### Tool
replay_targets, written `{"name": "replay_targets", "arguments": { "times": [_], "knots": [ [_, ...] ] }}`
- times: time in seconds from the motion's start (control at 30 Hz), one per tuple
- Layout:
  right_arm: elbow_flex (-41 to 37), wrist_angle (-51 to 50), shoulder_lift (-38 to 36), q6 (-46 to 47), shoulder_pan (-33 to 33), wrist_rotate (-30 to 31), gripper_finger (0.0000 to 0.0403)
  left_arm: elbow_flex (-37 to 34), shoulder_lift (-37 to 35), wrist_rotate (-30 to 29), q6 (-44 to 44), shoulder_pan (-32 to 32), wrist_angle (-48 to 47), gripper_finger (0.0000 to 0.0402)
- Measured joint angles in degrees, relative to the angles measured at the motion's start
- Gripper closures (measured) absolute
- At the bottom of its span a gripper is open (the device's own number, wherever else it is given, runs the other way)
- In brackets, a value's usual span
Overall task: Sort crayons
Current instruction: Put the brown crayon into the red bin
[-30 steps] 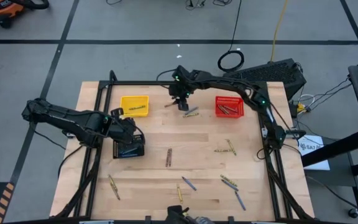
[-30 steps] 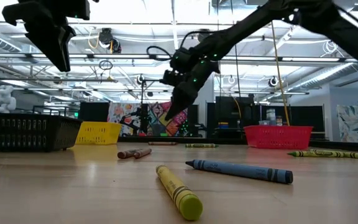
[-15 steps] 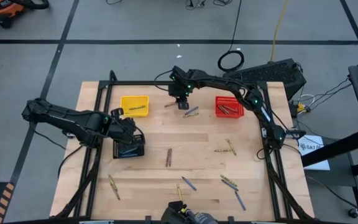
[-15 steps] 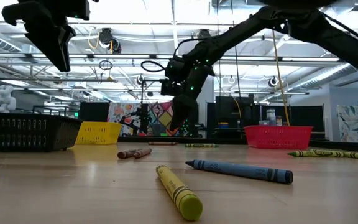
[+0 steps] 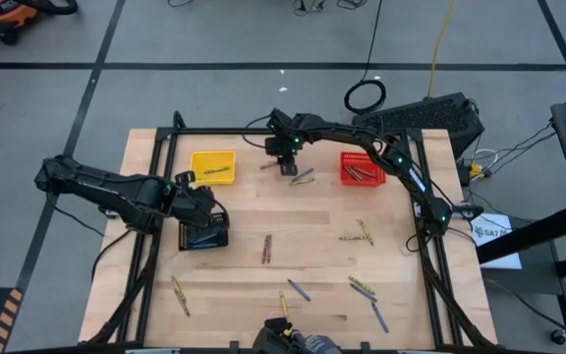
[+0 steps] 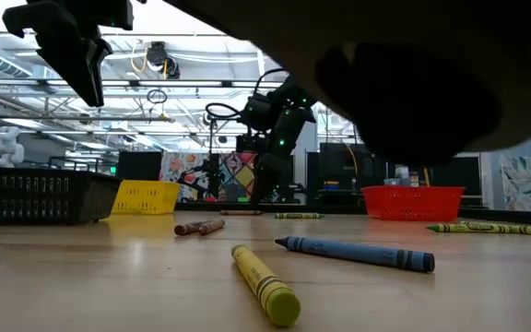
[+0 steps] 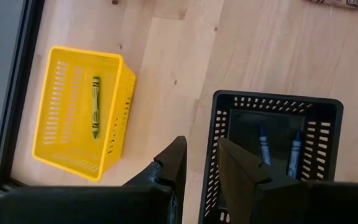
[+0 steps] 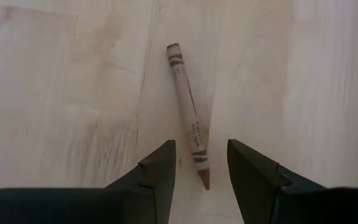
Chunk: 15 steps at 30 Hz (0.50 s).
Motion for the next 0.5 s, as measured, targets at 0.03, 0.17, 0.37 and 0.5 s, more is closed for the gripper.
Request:
{"name": "replay_targets", "arguments": {
  "times": [0.03,0.17,0.37,0.5],
  "knots": [
    [0.00,0.11,0.04,-0.10,0.00,-0.02,0.0271,0.00,0.00,0.01,0.02,0.00,-0.02,0.0317],
    [0.00,0.21,0.75,-0.16,0.04,-0.05,0.0271,0.00,0.00,0.03,-0.03,0.00,-0.02,0.0317],
    [-0.02,-0.22,1.67,-0.54,0.50,0.03,0.0271,0.00,0.00,0.05,-0.04,-0.02,-0.02,0.0317],
    [0.00,0.17,1.85,-0.53,0.68,0.11,0.0276,0.02,0.00,0.05,-0.05,-0.02,-0.02,0.0317]
  ]
}}
